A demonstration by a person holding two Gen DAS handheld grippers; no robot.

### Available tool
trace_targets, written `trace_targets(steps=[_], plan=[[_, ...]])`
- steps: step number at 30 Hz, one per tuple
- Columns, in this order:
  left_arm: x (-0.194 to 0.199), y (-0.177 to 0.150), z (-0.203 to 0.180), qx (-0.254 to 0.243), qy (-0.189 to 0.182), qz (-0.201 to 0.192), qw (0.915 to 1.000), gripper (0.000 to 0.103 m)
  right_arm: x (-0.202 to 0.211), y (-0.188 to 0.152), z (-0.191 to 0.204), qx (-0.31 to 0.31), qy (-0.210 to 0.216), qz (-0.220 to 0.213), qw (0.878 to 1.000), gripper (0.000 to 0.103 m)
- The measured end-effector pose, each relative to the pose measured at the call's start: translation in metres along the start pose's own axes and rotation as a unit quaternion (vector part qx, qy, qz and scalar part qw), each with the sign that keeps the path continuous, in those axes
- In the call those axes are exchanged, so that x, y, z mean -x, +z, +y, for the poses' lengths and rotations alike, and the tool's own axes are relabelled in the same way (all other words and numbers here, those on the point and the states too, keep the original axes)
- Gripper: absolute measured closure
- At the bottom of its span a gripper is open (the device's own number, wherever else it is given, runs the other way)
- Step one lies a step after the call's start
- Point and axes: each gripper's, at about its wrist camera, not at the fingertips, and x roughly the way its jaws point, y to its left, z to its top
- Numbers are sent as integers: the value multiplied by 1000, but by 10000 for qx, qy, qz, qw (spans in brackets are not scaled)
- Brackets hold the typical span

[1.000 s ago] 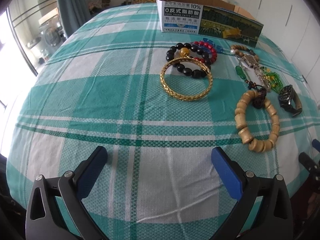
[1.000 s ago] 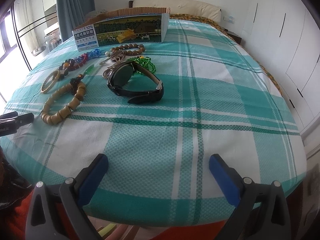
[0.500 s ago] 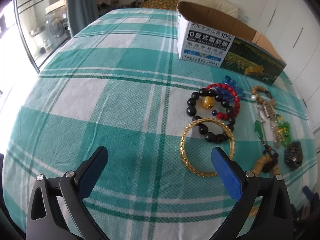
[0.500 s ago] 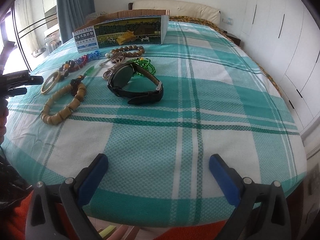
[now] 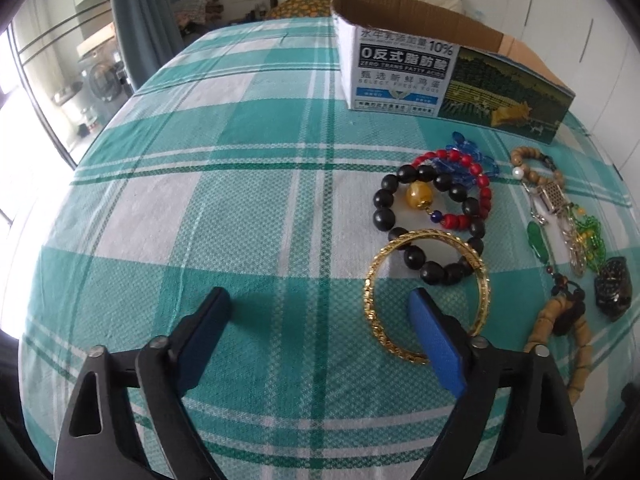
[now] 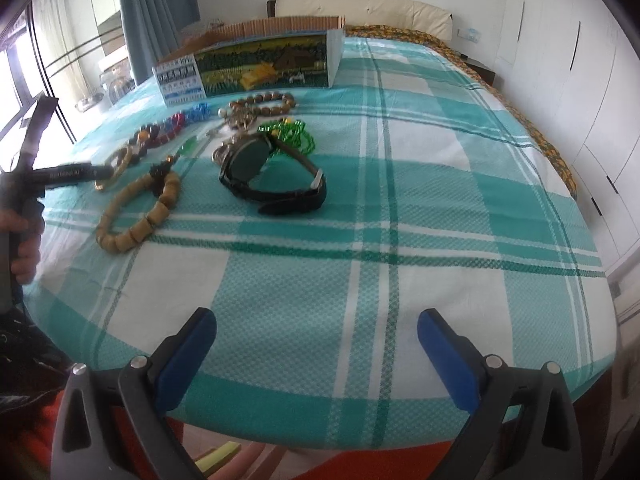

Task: Organize jewelry
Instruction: 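Move both tools forward toward the jewelry on the checked cloth, then grasp the gold bangle with the left tool while the right tool grasps the black watch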

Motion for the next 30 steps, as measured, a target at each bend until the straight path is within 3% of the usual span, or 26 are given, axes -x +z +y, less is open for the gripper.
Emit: trace_targets(steps=[4,5,7,8,9,11,12,15,17,30], plan=[[7,-2,-15,-320,-218,-38,9992,63,-5,25,-11,179,173,-149,9996,1],[9,-3,-17,-380,-260,-36,9989,68,-7,30,-13,175,246,-125,9995,1],[11,-5,-21,-464,-318,-38,9984,89,-11,42,-20,-4,548,-131,9984,2],[11,-5,-22,-492,-331,-38,9982,93,-13,47,-22,-88,690,-117,9975,8],[11,-5,-21,-510,-324,-46,9982,94,-17,53,-23,-139,799,-56,9967,12],[11,-6,-20,-514,-322,-62,9981,95,-28,64,-21,-132,949,132,9953,33],[12,-6,-20,-503,-333,-56,9982,96,-34,69,-19,-55,955,197,9952,37],[12,-8,-17,-471,-427,-7,9980,100,-55,79,-11,203,793,403,9958,59],[15,-10,-16,-479,-458,21,9978,100,-69,82,-10,229,825,610,9945,87],[60,-9,-3,-162,-1163,-258,9927,100,-14,86,-30,-620,1123,343,9911,89]])
